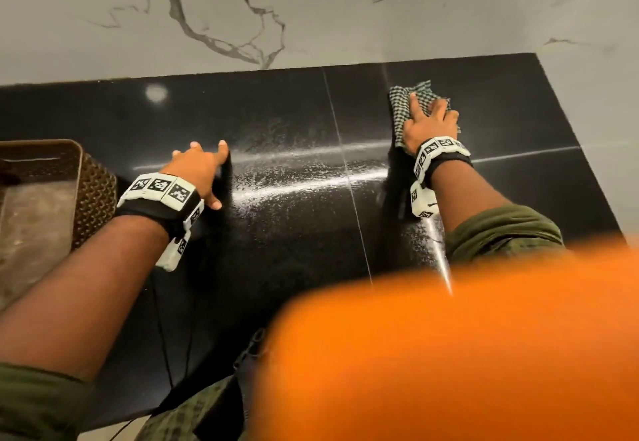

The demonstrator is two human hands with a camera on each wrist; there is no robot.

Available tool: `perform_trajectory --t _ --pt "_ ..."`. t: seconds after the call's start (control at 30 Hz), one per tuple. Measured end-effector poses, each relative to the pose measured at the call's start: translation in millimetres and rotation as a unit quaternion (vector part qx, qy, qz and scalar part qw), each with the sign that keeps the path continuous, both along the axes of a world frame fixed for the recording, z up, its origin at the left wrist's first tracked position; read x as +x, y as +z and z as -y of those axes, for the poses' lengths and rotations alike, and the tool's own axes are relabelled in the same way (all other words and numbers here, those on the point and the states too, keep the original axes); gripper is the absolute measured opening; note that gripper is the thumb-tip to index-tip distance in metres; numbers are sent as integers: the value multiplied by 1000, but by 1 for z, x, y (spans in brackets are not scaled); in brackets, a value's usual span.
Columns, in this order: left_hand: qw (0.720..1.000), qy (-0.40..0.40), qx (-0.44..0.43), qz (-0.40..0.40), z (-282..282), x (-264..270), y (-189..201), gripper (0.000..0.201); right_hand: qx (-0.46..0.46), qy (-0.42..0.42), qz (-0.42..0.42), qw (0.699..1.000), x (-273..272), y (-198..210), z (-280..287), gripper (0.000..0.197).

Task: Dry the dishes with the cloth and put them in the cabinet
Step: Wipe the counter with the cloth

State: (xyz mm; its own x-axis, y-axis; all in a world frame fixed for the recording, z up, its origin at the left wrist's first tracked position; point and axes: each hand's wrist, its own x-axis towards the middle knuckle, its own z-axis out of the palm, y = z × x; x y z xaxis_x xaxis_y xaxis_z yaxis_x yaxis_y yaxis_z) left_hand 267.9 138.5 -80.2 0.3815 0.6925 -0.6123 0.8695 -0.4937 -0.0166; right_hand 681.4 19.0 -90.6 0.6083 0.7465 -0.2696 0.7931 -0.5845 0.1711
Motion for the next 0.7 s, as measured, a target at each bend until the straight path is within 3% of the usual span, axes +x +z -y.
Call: perform_trajectory --t 0.27,0.57,0.7 --pt "1000 0 20 -13 11 2 16 130 37 -44 21 998 -17 -12 108 70" --pt "995 -86 57 -8 61 30 29 91 37 -98 -21 994 -48 -23 197 81" --pt "990 -122 15 71 103 72 23 104 71 -95 -12 993 -82 -5 239 66"
